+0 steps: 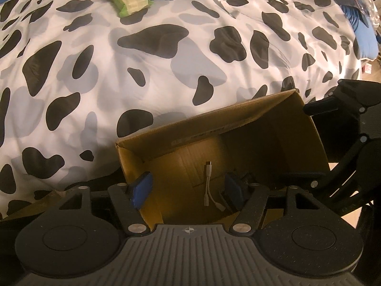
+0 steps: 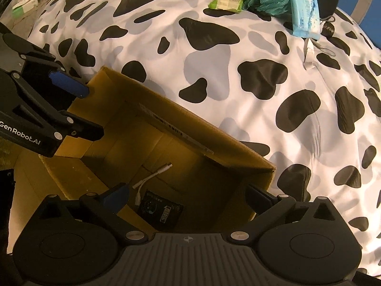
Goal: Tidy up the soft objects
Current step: 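Carry both items to the cardboard box and release them inside, then move both open tools back toward the pile on the duvet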
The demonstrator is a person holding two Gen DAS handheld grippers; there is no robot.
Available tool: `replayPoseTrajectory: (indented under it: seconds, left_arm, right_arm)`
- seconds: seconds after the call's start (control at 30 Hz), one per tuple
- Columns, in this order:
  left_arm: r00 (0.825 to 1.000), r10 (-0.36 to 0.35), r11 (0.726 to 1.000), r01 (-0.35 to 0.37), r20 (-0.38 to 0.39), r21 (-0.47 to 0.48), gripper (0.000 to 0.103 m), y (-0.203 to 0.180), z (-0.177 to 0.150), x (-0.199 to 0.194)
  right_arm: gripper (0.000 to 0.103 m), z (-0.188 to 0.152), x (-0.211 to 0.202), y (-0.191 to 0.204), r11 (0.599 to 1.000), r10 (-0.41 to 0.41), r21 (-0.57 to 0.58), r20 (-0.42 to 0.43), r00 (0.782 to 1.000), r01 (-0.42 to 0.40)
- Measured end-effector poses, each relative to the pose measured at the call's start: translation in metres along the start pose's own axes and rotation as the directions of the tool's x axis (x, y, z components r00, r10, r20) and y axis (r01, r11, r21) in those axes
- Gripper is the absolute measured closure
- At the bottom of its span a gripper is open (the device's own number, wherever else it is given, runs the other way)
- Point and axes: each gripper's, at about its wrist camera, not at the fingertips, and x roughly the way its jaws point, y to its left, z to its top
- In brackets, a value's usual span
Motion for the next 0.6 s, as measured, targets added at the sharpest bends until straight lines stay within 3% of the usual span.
replayPoseTrajectory:
  seconds: [0.6]
  left_arm:
    - [0.995,0.005,0.999,-0.001,0.101,-0.045,0.037,0.006,0.006,-0.014]
  right_arm:
    - [0.000,0.008,-0.014,-0.019,0.994,-0.049,0.105,0.081,0.996,0.040]
